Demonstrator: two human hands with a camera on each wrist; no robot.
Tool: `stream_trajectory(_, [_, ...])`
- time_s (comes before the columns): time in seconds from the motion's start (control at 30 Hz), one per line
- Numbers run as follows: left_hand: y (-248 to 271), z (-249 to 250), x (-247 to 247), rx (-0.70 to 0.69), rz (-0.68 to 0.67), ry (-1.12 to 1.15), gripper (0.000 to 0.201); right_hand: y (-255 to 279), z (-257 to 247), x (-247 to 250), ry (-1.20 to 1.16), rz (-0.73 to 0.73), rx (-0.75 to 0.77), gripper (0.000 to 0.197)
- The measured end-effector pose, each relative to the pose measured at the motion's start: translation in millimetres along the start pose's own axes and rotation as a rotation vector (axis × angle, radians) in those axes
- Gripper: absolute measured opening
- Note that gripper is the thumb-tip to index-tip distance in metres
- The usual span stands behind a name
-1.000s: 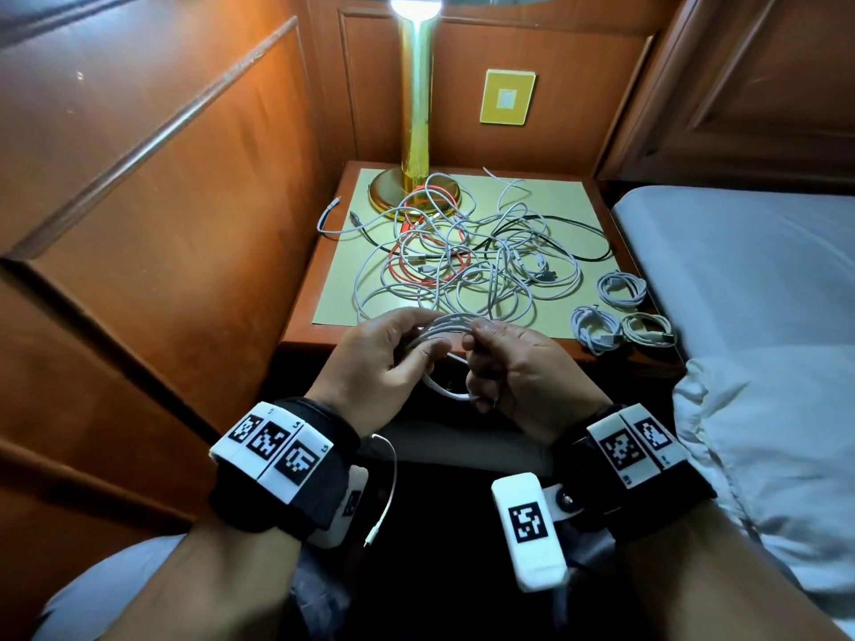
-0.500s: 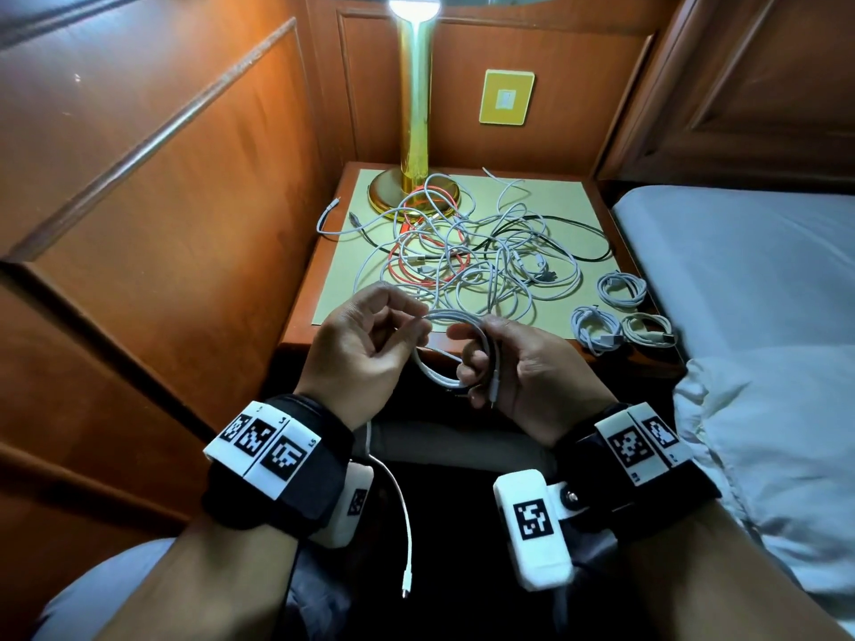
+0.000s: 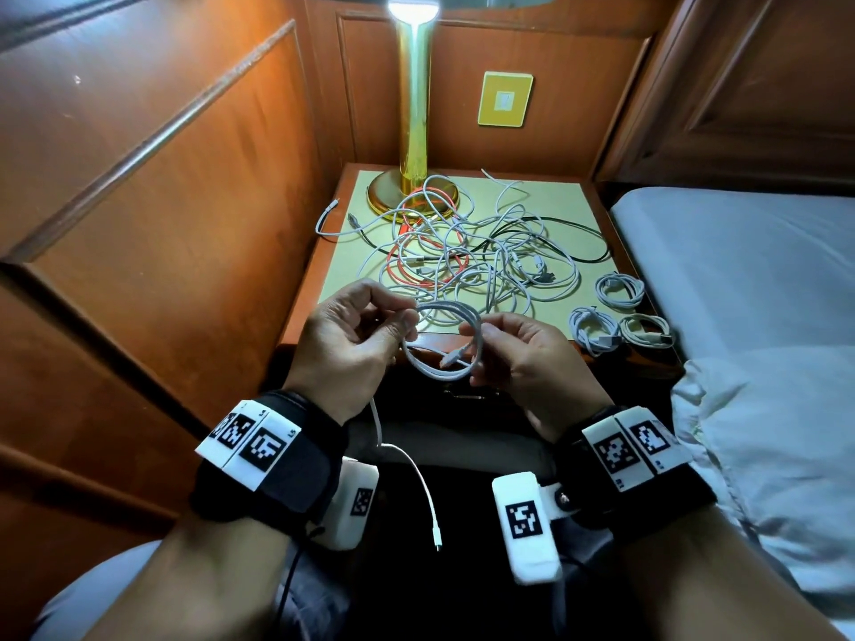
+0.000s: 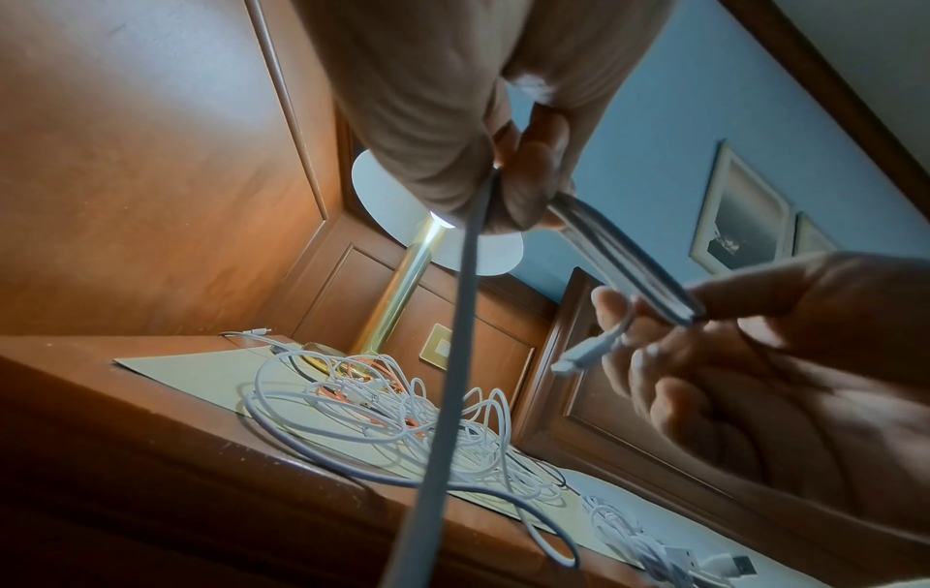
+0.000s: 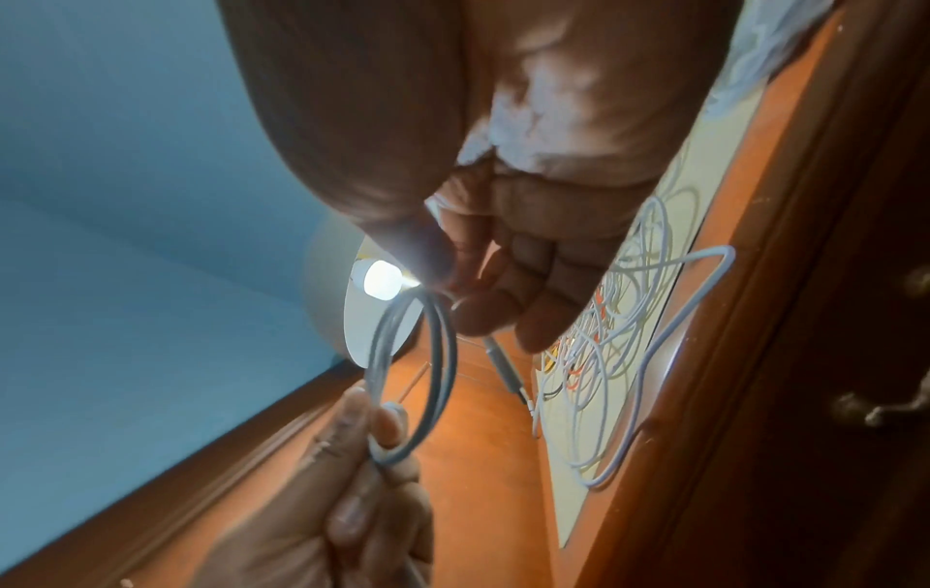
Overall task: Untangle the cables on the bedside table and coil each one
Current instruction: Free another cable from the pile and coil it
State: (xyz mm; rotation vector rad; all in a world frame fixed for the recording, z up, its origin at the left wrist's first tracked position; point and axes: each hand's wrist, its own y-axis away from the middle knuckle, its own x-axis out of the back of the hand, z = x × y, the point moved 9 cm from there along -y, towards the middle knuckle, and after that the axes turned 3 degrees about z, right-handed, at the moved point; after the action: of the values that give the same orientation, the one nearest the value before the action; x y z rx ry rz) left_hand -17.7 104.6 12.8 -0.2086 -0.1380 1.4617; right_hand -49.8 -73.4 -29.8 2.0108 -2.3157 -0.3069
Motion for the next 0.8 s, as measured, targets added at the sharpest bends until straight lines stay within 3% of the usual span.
stream_trajectory(0.1, [0.3,-2.3,-0.1,0.009,0.017,0.002,0.014,0.8,-2.1,-3.5,-0.233,-0.046,-0.057,0.024])
stream_trajectory(0.23, [2.4,-4.0,-3.6,0.009,0.011,-0.031,0.01,-3.1,-2.7,-3.5,-0.08,-0.083,0.058,0.022])
stream_trajectory(0.6, [1.8,-8.0,-4.3,-0.016,-0.019,-0.099,0.012,-1.0,1.4,-17.4,-0.366,-0.125,-0.055,0.016])
stream_trajectory(0.8, [2.4,-8.1,-5.9,-0.053,-0.03,-0.121,0.021,0.3,6.1,-17.0,-0.308,-0.175,-0.122,0.021])
